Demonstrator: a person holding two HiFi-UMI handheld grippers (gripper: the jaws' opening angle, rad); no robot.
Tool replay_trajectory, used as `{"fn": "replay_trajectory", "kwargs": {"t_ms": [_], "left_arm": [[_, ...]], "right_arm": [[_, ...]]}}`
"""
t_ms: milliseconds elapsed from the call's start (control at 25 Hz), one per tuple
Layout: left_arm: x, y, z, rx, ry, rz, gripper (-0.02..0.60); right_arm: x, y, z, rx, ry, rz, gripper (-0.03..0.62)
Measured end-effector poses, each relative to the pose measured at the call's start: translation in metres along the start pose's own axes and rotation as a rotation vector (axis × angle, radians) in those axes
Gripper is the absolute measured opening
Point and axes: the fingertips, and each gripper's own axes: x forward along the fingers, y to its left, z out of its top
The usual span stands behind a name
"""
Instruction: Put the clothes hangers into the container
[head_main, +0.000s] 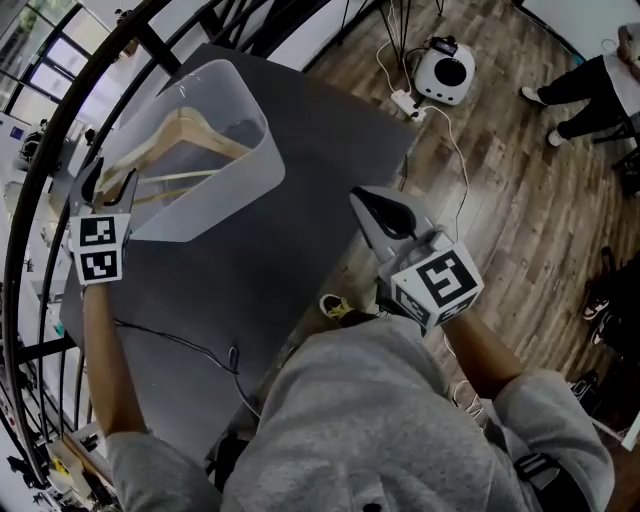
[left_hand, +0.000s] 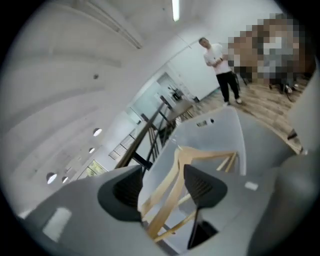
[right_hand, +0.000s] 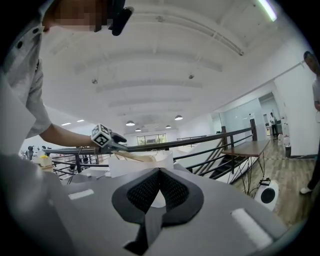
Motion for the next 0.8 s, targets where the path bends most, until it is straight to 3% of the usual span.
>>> {"fn": "replay_trajectory", "kwargs": {"t_ms": [120, 200, 320, 440, 600, 800], "left_arm": [[-0.079, 0.005, 0.031, -0.174, -0.183, 0.166, 0.174], [-0.126, -0.014, 0.043, -0.316, -0.296, 0.217, 0.102], [-0.160, -0.069, 0.036, -0.594, -0.376, 0.179, 0.031], [-0.163, -0.132, 0.021, -0.783, -0.326, 0.097, 0.021], [-0.170, -0.182, 0.013, -0.837, -0.268, 0.049, 0.021], [-0.170, -0.193, 0.004, -0.825, -0.248, 0.025, 0.021]], "right_arm": [[-0.005, -0.003, 0.004, -0.014, 0.004, -0.026, -0.002], [-0.007, -0.003, 0.005, -0.031, 0.011, -0.040, -0.002], [-0.004, -0.002, 0.003, -0.050, 0.023, -0.054, -0.002], [-0.004, 0.002, 0.001, -0.052, 0.035, -0.053, -0.002], [-0.004, 0.009, 0.005, -0.061, 0.041, -0.035, -0.002], [0.004, 0.017, 0.008, -0.088, 0.042, -0.010, -0.002]]}}
